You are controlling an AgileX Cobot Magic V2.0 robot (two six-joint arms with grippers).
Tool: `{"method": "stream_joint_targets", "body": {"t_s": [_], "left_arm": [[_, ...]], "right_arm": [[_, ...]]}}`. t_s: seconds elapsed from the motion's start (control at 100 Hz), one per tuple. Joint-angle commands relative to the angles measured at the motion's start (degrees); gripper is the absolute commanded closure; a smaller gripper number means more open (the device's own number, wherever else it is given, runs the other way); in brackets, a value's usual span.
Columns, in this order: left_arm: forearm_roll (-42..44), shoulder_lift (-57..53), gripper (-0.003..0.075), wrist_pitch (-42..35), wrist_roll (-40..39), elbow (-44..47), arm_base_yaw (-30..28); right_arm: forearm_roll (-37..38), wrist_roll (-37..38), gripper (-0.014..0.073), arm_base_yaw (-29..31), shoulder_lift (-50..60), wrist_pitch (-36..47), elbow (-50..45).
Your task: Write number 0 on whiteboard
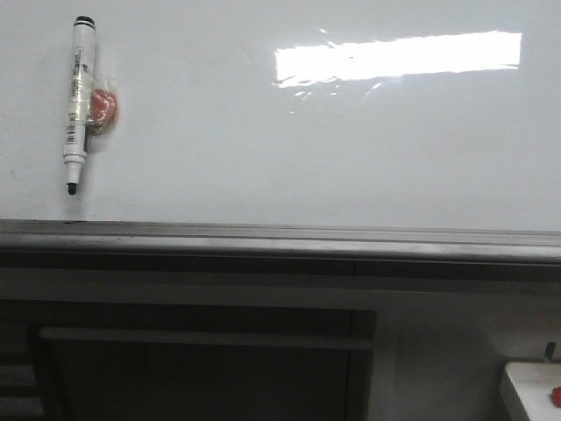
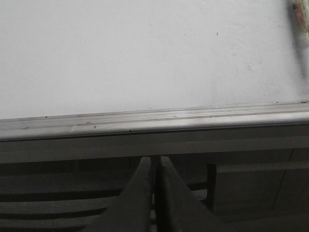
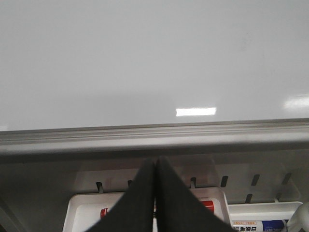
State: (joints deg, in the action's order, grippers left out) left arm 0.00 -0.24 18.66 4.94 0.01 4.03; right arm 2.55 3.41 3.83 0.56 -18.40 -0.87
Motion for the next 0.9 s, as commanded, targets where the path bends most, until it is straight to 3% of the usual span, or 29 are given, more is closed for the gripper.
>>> {"method": "stream_joint_targets", "body": {"t_s": [0.0,0.7,0.8,0.89], "left_arm": [[-0.57,-1.53,0.0741,-4.00,-0.05,0.69,0.26],[0.56,-1.53,0.0741,-4.03,-0.05,0.69,0.26],[-2.34,-1.53,0.0741,-6.25,-0.17,0.69,0.26],[-5.81,-1.53,0.0741,-11.74,-0.16,0.69,0.26]], "right_arm": [[0.65,-0.11,0.0645,0.26,1.10,0.79,-1.32],[0.65,-0.11,0.0645,0.26,1.10,0.79,-1.32],[0.65,-0.11,0.0645,0.26,1.10,1.79,-1.32],[0.65,-0.11,0.0645,0.26,1.10,7.59,-1.32]]}}
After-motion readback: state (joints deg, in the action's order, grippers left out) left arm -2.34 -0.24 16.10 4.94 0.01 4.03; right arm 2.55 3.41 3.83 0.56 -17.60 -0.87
